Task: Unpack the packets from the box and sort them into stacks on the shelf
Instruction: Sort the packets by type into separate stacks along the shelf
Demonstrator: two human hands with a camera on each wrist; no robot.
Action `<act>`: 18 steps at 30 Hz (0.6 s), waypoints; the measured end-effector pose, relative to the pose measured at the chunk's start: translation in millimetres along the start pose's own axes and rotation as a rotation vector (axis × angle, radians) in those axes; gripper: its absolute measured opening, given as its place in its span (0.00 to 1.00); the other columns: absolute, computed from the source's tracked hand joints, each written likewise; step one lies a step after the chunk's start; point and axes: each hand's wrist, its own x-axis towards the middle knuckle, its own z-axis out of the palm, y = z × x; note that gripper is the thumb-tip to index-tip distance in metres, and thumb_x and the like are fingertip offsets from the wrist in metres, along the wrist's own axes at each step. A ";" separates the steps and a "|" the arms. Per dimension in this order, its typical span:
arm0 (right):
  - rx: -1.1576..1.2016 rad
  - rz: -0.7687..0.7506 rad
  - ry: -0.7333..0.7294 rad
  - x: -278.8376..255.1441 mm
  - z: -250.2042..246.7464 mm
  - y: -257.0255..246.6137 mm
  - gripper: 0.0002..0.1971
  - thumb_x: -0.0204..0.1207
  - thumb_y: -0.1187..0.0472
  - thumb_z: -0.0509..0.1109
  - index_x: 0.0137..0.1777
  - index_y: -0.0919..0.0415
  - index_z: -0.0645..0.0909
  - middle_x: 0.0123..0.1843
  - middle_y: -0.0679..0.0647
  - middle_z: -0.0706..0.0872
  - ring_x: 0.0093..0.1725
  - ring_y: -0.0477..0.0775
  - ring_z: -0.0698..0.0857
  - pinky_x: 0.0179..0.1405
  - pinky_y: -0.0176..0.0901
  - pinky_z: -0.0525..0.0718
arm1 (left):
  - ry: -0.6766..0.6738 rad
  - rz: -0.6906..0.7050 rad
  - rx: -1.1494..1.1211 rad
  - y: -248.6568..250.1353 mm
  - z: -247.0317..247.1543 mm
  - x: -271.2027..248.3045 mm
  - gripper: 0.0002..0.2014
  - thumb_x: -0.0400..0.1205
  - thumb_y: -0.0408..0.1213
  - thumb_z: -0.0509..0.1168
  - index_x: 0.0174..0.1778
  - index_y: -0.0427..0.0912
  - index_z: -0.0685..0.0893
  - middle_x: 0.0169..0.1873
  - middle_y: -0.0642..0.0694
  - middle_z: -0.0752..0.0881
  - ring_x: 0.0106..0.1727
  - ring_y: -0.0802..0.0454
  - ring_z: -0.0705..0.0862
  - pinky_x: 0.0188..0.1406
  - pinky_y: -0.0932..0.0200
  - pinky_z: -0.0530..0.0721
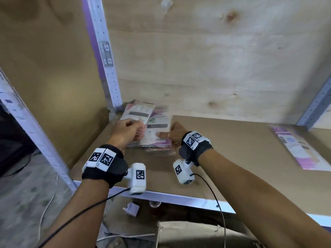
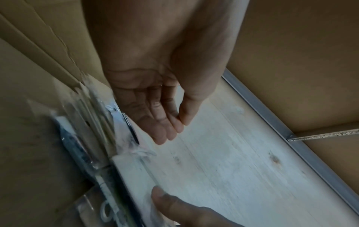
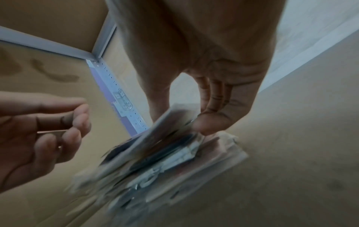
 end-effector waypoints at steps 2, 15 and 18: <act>-0.010 0.008 0.006 3.2 1.9 3.8 0.15 0.70 0.56 0.83 0.42 0.61 0.79 0.41 0.57 0.87 0.23 0.46 0.85 0.19 0.38 0.83 | -0.002 -0.009 -0.011 -2.4 -1.9 -1.2 0.11 0.85 0.38 0.68 0.37 0.38 0.85 0.35 0.39 0.90 0.33 0.46 0.86 0.42 0.52 0.91; 0.265 -0.042 0.064 -54.7 -57.6 37.1 0.07 0.78 0.68 0.72 0.49 0.58 0.77 0.54 0.66 0.89 0.50 0.64 0.88 0.42 0.53 0.87 | -0.128 -0.126 -0.207 -9.5 55.1 -11.5 0.10 0.84 0.42 0.70 0.51 0.38 0.81 0.53 0.39 0.87 0.44 0.46 0.93 0.40 0.60 0.91; 0.247 -0.148 0.116 -77.3 -78.2 46.1 0.06 0.78 0.70 0.72 0.51 0.63 0.78 0.53 0.67 0.88 0.49 0.66 0.89 0.41 0.56 0.88 | -0.221 -0.164 -0.232 -4.6 79.4 -16.8 0.13 0.82 0.53 0.70 0.54 0.47 0.84 0.55 0.41 0.88 0.48 0.47 0.94 0.43 0.55 0.92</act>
